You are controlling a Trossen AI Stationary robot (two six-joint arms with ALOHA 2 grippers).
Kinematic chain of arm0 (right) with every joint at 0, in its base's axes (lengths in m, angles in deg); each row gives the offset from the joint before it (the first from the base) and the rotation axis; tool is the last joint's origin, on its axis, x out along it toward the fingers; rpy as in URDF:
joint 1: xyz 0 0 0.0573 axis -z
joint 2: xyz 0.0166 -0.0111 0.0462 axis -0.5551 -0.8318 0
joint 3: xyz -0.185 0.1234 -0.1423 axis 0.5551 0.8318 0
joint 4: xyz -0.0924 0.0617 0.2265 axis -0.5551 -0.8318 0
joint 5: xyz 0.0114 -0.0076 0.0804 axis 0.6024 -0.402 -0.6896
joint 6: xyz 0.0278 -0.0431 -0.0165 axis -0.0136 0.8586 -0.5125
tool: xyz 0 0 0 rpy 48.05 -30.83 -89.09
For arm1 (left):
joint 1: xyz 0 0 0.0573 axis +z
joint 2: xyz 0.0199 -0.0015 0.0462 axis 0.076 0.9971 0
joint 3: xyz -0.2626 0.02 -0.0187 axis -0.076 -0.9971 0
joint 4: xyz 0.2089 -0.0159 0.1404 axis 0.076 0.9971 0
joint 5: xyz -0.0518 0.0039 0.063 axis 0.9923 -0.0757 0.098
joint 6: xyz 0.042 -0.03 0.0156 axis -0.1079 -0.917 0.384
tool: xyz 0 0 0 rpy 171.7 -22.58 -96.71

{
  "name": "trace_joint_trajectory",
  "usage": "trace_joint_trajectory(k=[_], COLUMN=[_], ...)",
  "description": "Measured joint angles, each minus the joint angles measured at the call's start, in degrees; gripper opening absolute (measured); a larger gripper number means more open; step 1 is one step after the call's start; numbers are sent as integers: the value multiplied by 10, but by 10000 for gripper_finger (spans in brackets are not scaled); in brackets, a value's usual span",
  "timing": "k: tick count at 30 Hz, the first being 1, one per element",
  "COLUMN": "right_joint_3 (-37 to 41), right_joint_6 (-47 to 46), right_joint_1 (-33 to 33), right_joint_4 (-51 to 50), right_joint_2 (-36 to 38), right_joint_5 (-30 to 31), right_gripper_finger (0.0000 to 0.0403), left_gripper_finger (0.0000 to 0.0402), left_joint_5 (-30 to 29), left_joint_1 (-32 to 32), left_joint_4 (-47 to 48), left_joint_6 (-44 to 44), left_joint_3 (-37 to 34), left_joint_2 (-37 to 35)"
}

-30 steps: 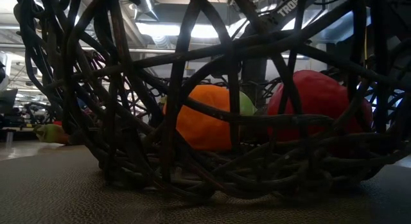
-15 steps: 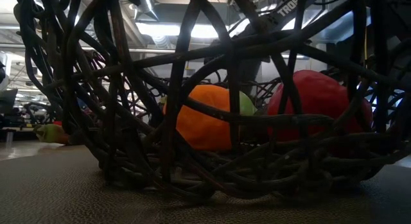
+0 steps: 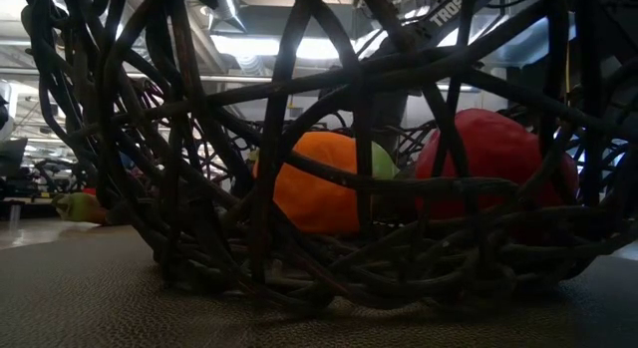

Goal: Build produce basket
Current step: Put the green grapes into the mesh basket

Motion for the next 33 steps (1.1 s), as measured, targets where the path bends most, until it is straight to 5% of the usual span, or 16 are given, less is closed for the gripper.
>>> trace_joint_trajectory(k=[16, 26, 33], right_joint_3=[-1, -90, -209], right_joint_6=[64, 127, 153], right_joint_1=[-2, -17, -42], right_joint_4=[12, -17, -176], right_joint_2=[0, 0, 0], right_joint_5=[14, 13, 19], right_gripper_finger=[98, 82, 81], left_gripper_finger=[76, 76, 76], left_joint_5=[0, 0, 0], left_joint_1=[0, 0, 0], left_joint_4=[0, 0, 0], left_joint_6=[-2, -19, -19], left_joint_3=[0, 0, 0], left_joint_2=[0, 0, 0])
